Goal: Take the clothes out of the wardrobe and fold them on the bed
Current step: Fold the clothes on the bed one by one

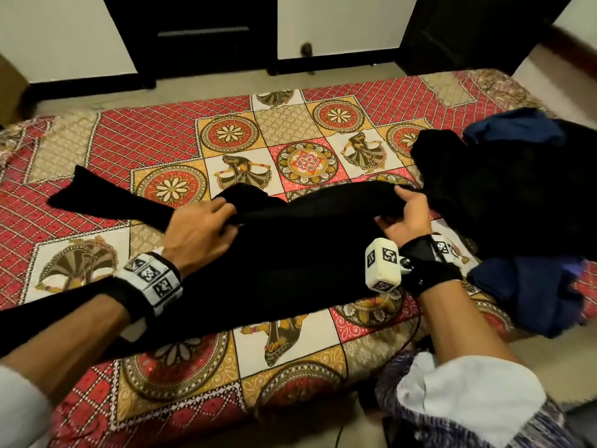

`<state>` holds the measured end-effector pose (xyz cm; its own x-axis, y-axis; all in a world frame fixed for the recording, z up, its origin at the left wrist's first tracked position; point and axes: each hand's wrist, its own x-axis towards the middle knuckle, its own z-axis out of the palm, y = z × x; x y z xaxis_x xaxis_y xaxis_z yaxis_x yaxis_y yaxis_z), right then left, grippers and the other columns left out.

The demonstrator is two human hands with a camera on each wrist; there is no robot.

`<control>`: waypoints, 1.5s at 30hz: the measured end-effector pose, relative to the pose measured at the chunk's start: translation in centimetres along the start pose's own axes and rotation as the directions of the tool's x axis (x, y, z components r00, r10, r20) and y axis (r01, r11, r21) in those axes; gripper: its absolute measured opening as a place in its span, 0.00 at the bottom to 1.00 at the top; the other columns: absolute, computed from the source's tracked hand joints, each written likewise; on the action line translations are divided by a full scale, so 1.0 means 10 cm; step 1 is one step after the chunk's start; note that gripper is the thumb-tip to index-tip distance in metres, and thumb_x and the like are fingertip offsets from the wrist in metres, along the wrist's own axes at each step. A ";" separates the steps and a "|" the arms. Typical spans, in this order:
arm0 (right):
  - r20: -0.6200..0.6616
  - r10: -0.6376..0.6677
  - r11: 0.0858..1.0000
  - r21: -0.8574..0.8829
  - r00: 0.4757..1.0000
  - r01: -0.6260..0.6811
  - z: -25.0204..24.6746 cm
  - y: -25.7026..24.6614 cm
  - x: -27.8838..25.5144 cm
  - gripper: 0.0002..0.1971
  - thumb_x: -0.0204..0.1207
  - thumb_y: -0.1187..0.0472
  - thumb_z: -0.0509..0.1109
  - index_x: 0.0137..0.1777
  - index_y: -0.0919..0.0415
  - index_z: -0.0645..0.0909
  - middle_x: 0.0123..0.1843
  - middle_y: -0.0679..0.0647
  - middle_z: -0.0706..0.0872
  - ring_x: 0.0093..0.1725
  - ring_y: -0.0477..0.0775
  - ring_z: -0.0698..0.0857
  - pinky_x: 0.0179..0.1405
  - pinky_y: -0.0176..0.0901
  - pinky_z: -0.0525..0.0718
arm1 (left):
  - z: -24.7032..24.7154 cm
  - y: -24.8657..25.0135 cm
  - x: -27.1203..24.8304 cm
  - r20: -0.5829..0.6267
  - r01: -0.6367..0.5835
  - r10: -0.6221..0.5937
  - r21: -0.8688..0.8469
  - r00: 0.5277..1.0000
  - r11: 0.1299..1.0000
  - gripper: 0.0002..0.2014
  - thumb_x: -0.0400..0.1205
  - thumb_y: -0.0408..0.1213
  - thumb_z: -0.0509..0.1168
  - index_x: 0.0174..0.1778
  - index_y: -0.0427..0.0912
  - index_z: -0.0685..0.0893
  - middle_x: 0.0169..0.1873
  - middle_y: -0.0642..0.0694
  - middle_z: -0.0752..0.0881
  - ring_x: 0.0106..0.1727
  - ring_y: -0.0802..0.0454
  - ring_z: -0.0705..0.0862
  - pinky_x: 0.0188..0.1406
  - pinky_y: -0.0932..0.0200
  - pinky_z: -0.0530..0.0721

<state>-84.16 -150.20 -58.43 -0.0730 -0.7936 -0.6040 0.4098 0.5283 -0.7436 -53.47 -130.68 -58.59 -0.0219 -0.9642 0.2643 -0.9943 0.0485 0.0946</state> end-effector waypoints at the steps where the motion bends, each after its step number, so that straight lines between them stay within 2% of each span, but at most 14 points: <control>1: -0.019 0.022 1.000 -0.013 1.000 -0.023 -0.06 0.00 -0.07 0.15 0.82 0.61 0.71 0.67 0.61 0.84 0.55 0.58 0.91 0.51 0.60 0.90 0.49 0.52 0.87 | -0.09 -0.02 0.02 -0.058 0.009 -0.010 -0.010 0.998 1.000 0.18 0.82 0.46 0.58 0.53 0.37 0.87 0.43 0.41 0.87 0.36 0.40 0.85 0.31 0.47 0.87; 5: -0.143 0.097 0.989 -0.095 0.985 -0.112 -0.32 0.12 -0.11 0.12 0.82 0.66 0.69 0.65 0.62 0.81 0.51 0.59 0.86 0.45 0.61 0.85 0.35 0.55 0.83 | -0.33 0.14 -0.04 -0.083 -0.107 0.103 -0.045 0.991 0.993 0.13 0.81 0.43 0.62 0.49 0.38 0.88 0.43 0.42 0.86 0.40 0.41 0.83 0.40 0.48 0.83; 8: -0.172 0.079 0.966 -0.232 0.982 -0.118 -0.53 0.24 -0.09 0.22 0.88 0.63 0.61 0.81 0.66 0.73 0.45 0.53 0.77 0.39 0.50 0.77 0.47 0.49 0.79 | -0.24 0.36 -0.39 0.110 -0.222 0.236 -0.127 0.965 0.967 0.09 0.73 0.42 0.64 0.45 0.42 0.82 0.38 0.47 0.83 0.39 0.44 0.81 0.45 0.50 0.78; 13: -0.220 0.000 0.904 -0.417 0.976 -0.094 -0.79 0.37 -0.06 0.26 0.86 0.61 0.59 0.83 0.67 0.70 0.48 0.53 0.77 0.37 0.47 0.74 0.50 0.46 0.79 | 0.23 0.43 -1.04 0.478 -0.141 0.129 -0.012 0.869 0.990 0.24 0.65 0.44 0.68 0.59 0.46 0.81 0.47 0.49 0.85 0.45 0.45 0.87 0.43 0.52 0.84; 16: -0.306 -0.108 0.864 -0.500 0.946 -0.063 -0.79 0.32 -0.20 0.25 0.79 0.58 0.64 0.74 0.68 0.79 0.62 0.57 0.85 0.48 0.60 0.86 0.48 0.50 0.82 | 0.29 0.34 -1.12 0.438 -0.122 0.072 0.089 0.896 0.988 0.29 0.58 0.43 0.72 0.57 0.44 0.83 0.45 0.47 0.85 0.44 0.44 0.86 0.41 0.51 0.84; 19: -0.342 -0.301 0.782 -0.623 0.890 0.025 -0.68 0.24 -0.43 0.30 0.78 0.58 0.67 0.77 0.73 0.73 0.68 0.61 0.82 0.69 0.68 0.82 0.56 0.53 0.78 | 0.21 0.30 -1.13 0.388 -0.117 0.061 0.123 0.920 0.985 0.29 0.54 0.42 0.71 0.53 0.43 0.84 0.43 0.46 0.84 0.43 0.43 0.85 0.39 0.49 0.82; 23: -0.093 -0.615 0.403 -0.891 0.783 0.211 -0.41 0.30 -0.74 0.35 0.70 0.56 0.73 0.78 0.66 0.73 0.78 0.68 0.74 0.78 0.71 0.73 0.79 0.62 0.67 | 0.16 0.31 -1.27 0.339 -0.073 0.042 0.080 0.940 0.994 0.28 0.63 0.45 0.67 0.61 0.44 0.82 0.52 0.46 0.82 0.50 0.44 0.84 0.43 0.49 0.81; 26: 0.385 -0.576 0.162 -0.811 0.721 0.563 -0.12 0.66 -0.99 0.15 0.74 0.59 0.75 0.61 0.53 0.89 0.59 0.58 0.91 0.62 0.62 0.88 0.67 0.53 0.80 | 0.15 0.42 -1.43 0.203 0.192 -0.164 -0.125 0.965 0.973 0.19 0.77 0.49 0.63 0.63 0.46 0.81 0.55 0.49 0.80 0.55 0.46 0.82 0.48 0.49 0.82; 29: 0.787 -0.200 0.020 -0.592 0.583 0.806 0.08 1.28 -1.29 0.13 0.75 0.54 0.76 0.60 0.50 0.90 0.56 0.48 0.93 0.58 0.51 0.89 0.63 0.50 0.86 | 0.17 0.49 -1.48 0.131 0.517 -0.501 -0.266 0.855 0.813 0.16 0.80 0.51 0.63 0.59 0.47 0.81 0.55 0.49 0.80 0.52 0.46 0.84 0.49 0.48 0.84; 31: 0.888 0.088 -0.067 -0.446 0.451 0.892 0.17 1.74 -1.47 0.22 0.76 0.46 0.72 0.69 0.49 0.85 0.66 0.48 0.89 0.66 0.53 0.86 0.68 0.53 0.83 | 0.15 0.46 -1.39 0.139 0.655 -0.641 -0.218 0.755 0.724 0.17 0.79 0.47 0.66 0.61 0.43 0.81 0.58 0.44 0.79 0.50 0.38 0.86 0.45 0.46 0.85; 33: 0.895 0.234 -0.196 -0.339 0.380 0.920 0.20 2.08 -1.58 0.27 0.76 0.44 0.69 0.74 0.50 0.81 0.69 0.50 0.87 0.68 0.58 0.83 0.67 0.58 0.81 | 0.12 0.38 -1.21 0.172 0.739 -0.720 -0.101 0.672 0.666 0.21 0.78 0.43 0.68 0.65 0.41 0.78 0.64 0.39 0.76 0.51 0.32 0.86 0.44 0.45 0.83; 36: 0.927 0.180 -0.339 -0.255 0.328 0.905 0.15 2.31 -1.57 0.23 0.74 0.51 0.69 0.70 0.50 0.84 0.60 0.52 0.86 0.59 0.62 0.84 0.55 0.59 0.81 | 0.14 0.06 -0.98 0.204 0.804 -0.799 0.078 0.566 0.589 0.29 0.76 0.40 0.70 0.72 0.37 0.72 0.71 0.35 0.70 0.52 0.30 0.86 0.41 0.46 0.80; 41: 0.940 0.027 -0.160 -0.330 0.339 0.930 0.09 2.33 -1.43 0.13 0.82 0.56 0.66 0.60 0.53 0.90 0.54 0.53 0.85 0.56 0.60 0.82 0.56 0.50 0.77 | 0.26 -0.71 -0.91 0.269 0.870 -0.875 0.184 0.402 0.456 0.42 0.74 0.49 0.79 0.77 0.34 0.65 0.78 0.29 0.64 0.63 0.28 0.82 0.49 0.43 0.81; 45: 0.948 0.044 -0.203 -0.299 0.314 0.932 0.11 2.35 -1.42 0.10 0.75 0.59 0.71 0.53 0.50 0.92 0.49 0.50 0.86 0.52 0.59 0.85 0.51 0.56 0.85 | 0.19 -1.08 -0.84 0.212 0.896 -0.894 0.124 0.395 0.426 0.31 0.77 0.48 0.74 0.70 0.33 0.74 0.62 0.29 0.82 0.59 0.29 0.85 0.50 0.43 0.84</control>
<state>-72.49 -126.87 -67.06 0.8574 -0.5122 0.0499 -0.4233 -0.7570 -0.4977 -42.73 -123.61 -63.68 0.8581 -0.4796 -0.1836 -0.4557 -0.8759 0.1585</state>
